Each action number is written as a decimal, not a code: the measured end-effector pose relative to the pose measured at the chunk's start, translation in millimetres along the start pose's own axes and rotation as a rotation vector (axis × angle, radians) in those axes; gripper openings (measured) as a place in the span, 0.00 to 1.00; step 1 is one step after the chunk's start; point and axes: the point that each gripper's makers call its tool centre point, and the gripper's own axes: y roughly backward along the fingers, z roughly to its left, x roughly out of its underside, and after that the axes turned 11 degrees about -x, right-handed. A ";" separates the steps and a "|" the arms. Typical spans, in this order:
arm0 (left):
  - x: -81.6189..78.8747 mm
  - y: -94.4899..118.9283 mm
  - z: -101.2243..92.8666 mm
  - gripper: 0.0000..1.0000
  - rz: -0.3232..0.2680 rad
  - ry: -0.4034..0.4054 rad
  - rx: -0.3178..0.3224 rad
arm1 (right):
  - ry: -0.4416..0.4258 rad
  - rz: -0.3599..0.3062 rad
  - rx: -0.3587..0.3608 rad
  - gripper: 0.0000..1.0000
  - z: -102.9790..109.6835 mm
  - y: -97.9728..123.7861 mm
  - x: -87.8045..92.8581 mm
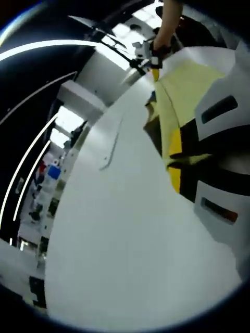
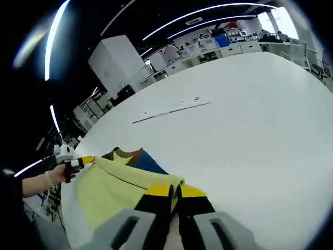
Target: Fold the garment on the visible template until the final outline fits inside the template.
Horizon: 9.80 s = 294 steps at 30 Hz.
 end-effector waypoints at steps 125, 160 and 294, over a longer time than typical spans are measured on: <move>-16.1 -31.4 6.5 0.65 0.109 -0.418 -0.007 | 0.409 0.149 -0.009 0.73 -1.4 -35.8 -18.5; -5.0 46.4 2.1 0.86 0.035 -0.343 0.068 | 0.341 0.005 -0.031 0.89 35.9 31.9 5.5; 159.3 173.4 -57.2 0.03 0.209 -0.217 0.233 | 0.215 0.107 -0.209 0.00 113.5 131.5 163.2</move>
